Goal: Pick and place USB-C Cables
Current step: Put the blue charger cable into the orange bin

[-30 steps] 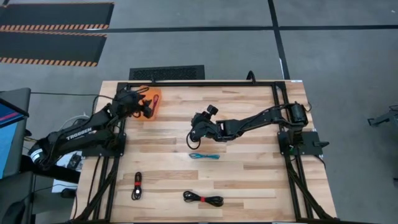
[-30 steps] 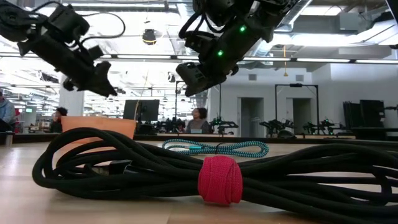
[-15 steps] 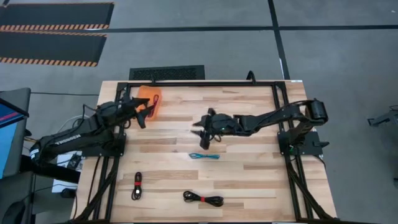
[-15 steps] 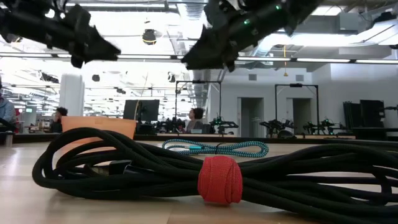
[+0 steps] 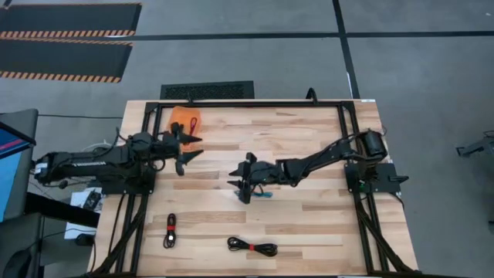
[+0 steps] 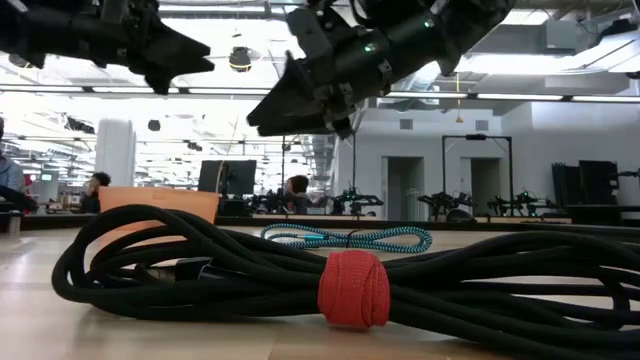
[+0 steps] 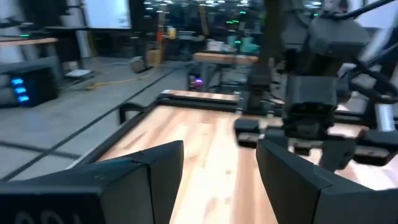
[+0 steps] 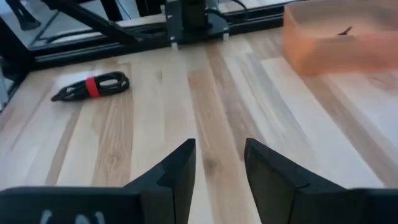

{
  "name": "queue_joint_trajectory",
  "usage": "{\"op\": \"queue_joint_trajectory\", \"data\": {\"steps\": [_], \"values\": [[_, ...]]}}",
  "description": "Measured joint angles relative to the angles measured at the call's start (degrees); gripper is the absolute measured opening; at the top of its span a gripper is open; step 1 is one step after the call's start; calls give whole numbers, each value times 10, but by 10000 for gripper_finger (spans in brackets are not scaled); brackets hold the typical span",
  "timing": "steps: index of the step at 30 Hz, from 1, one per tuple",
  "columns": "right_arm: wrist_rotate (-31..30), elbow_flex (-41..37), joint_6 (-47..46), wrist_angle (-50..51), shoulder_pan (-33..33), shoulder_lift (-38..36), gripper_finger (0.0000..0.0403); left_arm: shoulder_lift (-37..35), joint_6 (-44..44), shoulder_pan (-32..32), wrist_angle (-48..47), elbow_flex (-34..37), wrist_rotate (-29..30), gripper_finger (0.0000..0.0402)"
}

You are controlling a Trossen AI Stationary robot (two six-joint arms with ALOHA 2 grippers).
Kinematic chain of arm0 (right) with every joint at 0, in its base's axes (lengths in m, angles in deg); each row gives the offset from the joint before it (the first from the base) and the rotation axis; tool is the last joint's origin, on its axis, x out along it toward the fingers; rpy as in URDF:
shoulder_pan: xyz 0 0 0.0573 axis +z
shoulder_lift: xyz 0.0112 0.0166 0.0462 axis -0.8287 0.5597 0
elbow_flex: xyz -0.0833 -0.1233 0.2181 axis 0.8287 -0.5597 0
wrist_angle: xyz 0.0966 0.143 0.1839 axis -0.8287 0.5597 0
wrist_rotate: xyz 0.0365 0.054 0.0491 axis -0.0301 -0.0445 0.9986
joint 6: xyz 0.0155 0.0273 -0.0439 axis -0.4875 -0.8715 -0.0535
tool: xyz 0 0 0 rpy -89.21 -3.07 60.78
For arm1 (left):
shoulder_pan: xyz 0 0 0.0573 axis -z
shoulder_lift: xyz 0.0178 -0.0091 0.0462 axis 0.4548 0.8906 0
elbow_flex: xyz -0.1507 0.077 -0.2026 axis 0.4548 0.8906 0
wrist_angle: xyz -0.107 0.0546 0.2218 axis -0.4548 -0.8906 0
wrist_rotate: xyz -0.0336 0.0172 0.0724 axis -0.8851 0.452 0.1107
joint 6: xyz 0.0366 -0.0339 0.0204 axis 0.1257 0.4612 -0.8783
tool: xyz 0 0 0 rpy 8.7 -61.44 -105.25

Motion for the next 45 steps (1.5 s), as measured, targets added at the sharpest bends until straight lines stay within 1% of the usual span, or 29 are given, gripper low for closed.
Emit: {"op": "queue_joint_trajectory", "data": {"steps": [4, 7, 10, 12, 14, 19, 21, 26, 29, 32, 34, 36, 38, 40, 43, 45], "values": [[-29, 19, -25, 10, 31, 17, 153, 53, 2, 37, 51, 0, 0, 193], [-46, 19, -48, 20, 58, 21, 149, 81, 20, 66, 62, -2, 3, 193], [-86, 21, -70, 9, 84, 21, 146, 99, 38, 108, 58, -15, 14, 193], [-116, 21, -75, -10, 101, 21, 144, 113, 45, 148, 60, -25, 22, 193], [-125, 21, -75, -36, 114, 20, 142, 129, 49, 196, 59, -33, 55, 193], [-126, 21, -77, -65, 139, 20, 143, 164, 32, 314, 46, -57, 187, 193], [-130, 21, -87, -75, 150, 20, 145, 172, 28, 351, 16, -73, 228, 193], [-152, 21, -96, -79, 171, 20, 145, 174, 46, 422, -64, -113, 300, 192], [-155, 21, -90, -80, 178, 20, 144, 173, 50, 447, -85, -124, 335, 192], [-141, 21, -72, -101, 178, 21, 149, 173, 40, 458, -109, -132, 342, 192], [-132, 28, -55, -132, 181, 37, 159, 173, 44, 457, -134, -133, 348, 192], [-132, 39, -20, -159, 182, 59, 175, 173, 58, 452, -166, -133, 378, 192], [-133, 65, 2, -200, 179, 92, 195, 173, 90, 446, -203, -133, 418, 192], [-133, 96, 4, -212, 171, 126, 218, 173, 128, 440, -239, -133, 447, 192], [-119, 152, 1, -208, 150, 183, 247, 172, 178, 435, -273, -133, 451, 192], [-107, 198, 7, -200, 136, 221, 260, 172, 196, 435, -277, -133, 452, 192]]}}
